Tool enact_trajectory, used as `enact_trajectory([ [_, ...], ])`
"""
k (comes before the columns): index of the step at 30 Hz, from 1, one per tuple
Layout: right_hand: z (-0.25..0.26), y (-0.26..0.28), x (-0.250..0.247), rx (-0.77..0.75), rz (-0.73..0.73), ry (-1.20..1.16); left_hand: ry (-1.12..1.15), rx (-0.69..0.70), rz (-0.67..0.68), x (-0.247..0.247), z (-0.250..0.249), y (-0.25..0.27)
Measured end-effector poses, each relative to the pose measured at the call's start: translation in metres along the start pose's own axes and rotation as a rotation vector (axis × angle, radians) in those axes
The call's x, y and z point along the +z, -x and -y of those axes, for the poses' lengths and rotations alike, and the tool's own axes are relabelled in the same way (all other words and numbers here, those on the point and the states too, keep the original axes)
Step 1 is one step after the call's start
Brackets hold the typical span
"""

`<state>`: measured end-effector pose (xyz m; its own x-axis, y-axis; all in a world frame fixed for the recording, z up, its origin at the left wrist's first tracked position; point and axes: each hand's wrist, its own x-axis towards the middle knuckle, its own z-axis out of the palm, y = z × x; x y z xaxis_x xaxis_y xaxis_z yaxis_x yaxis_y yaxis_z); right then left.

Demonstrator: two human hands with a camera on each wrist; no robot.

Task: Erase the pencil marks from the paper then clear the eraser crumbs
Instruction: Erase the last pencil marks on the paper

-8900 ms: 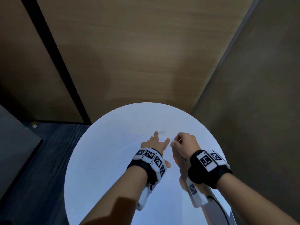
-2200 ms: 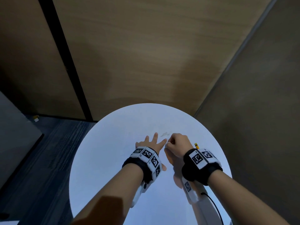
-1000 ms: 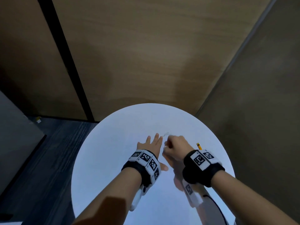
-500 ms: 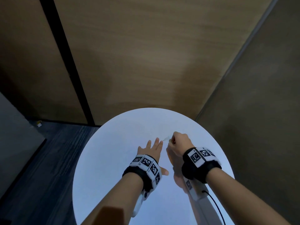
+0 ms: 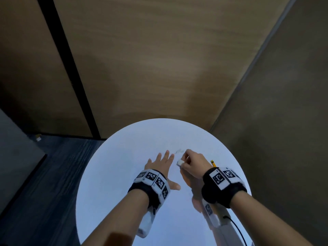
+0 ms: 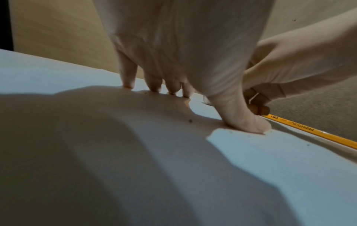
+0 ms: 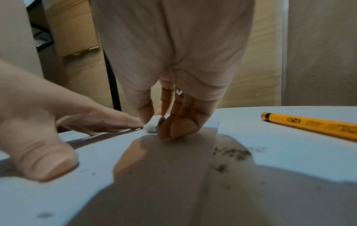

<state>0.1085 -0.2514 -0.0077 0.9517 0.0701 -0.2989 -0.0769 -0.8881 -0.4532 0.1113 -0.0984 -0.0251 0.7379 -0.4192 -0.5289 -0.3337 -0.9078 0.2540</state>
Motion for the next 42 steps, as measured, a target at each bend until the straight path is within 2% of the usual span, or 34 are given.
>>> enact_trajectory([
  [5, 0.002, -0.003, 0.008, 0.001, -0.032, 0.043, 0.078, -0.006, -0.041, -0.003, 0.007, 0.008],
  [8, 0.002, -0.008, 0.007, 0.034, -0.063, 0.056, 0.035, -0.033, -0.077, -0.007, 0.011, 0.017],
  [13, 0.005, -0.008, -0.004, 0.062, -0.204, -0.168, 0.005, -0.074, 0.002, -0.004, 0.016, 0.014],
  [16, 0.018, -0.002, 0.004, -0.061, -0.046, -0.134, 0.038, -0.076, 0.015, 0.001, 0.016, 0.009],
  [19, 0.026, 0.002, 0.018, -0.17, 0.111, 0.054, 0.05, -0.072, 0.016, 0.004, 0.016, 0.007],
  [24, 0.016, -0.018, 0.003, -0.022, -0.064, 0.081, 0.066, -0.094, 0.014, 0.008, 0.018, 0.006],
  [28, 0.031, -0.006, 0.025, -0.167, 0.083, 0.109, 0.093, -0.099, 0.003, 0.011, 0.021, 0.003],
  [32, 0.02, -0.022, 0.006, -0.035, -0.092, 0.09, 0.07, -0.097, 0.011, 0.01, 0.02, 0.005],
  [33, 0.02, -0.022, 0.007, -0.034, -0.094, 0.09, 0.076, -0.096, 0.012, 0.01, 0.02, 0.005],
  [37, 0.03, -0.013, 0.025, -0.151, 0.046, 0.094, 0.094, -0.085, 0.004, 0.011, 0.021, 0.004],
  [41, 0.03, -0.028, 0.014, -0.056, -0.094, 0.141, 0.084, -0.088, -0.002, 0.011, 0.021, 0.006],
  [42, 0.032, -0.028, 0.015, -0.064, -0.086, 0.141, 0.086, -0.086, 0.001, 0.012, 0.021, 0.006],
])
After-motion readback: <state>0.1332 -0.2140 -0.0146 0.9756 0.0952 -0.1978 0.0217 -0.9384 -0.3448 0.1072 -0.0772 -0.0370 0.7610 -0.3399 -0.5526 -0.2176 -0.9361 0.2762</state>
